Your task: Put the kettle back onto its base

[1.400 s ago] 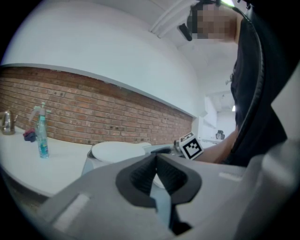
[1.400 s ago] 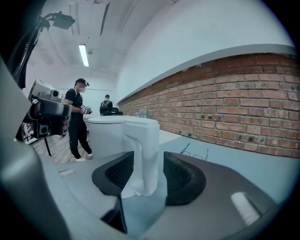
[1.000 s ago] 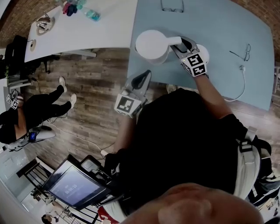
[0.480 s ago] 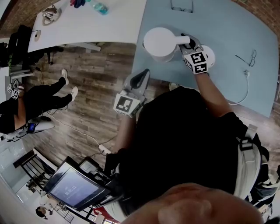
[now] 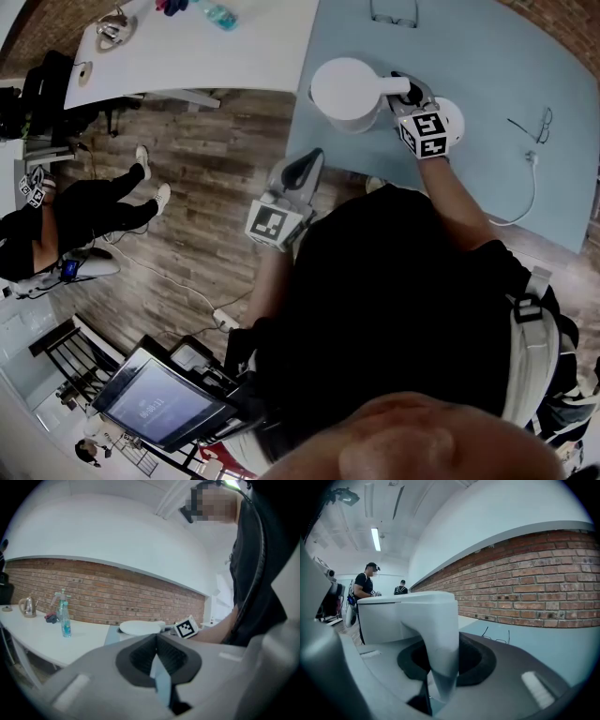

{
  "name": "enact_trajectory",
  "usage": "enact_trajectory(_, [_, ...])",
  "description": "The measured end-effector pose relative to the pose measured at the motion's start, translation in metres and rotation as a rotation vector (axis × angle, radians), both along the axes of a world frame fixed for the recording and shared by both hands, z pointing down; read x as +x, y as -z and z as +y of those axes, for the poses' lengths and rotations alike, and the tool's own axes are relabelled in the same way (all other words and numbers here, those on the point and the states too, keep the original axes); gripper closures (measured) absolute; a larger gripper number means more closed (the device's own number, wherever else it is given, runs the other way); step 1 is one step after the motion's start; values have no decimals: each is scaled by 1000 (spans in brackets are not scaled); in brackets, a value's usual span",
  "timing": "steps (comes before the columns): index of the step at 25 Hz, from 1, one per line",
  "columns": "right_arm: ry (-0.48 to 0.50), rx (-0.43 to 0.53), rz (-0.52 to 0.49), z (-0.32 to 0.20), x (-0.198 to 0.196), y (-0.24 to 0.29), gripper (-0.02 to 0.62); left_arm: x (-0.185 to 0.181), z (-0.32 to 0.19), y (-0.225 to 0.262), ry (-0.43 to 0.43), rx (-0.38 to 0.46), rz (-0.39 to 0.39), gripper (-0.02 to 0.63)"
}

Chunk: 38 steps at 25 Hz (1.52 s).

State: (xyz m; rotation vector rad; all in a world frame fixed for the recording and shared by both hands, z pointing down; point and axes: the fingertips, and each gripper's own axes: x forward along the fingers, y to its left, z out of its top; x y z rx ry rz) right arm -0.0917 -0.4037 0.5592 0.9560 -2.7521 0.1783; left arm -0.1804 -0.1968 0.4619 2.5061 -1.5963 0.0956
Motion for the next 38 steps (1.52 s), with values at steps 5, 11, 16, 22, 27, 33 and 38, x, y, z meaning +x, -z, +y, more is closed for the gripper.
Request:
enact_trajectory(5, [-40, -21, -100, -5, 4, 13, 491, -4, 1, -1, 5, 27, -2, 604])
enact_trajectory(11, [-62, -91, -160, -3, 14, 12, 491, -1, 3, -3, -6, 18, 1, 604])
enact_trajectory(16, [-95, -127, -227, -2, 21, 21, 483, 1, 0, 0, -40, 28, -15, 604])
enact_trajectory(22, [-147, -92, -273, -8, 43, 43, 483, 12, 0, -3, -87, 27, -12, 604])
enact_trajectory(27, [-212, -76, -305, -11, 74, 63, 482, 30, -7, 1, -144, 27, 30, 604])
enact_trajectory(33, [-280, 14, -266, -8, 123, 78, 482, 59, -17, 1, -248, 42, -1, 604])
enact_trajectory(38, [-340, 19, -263, -12, 160, 74, 480, 78, -30, -3, -305, 7, 22, 604])
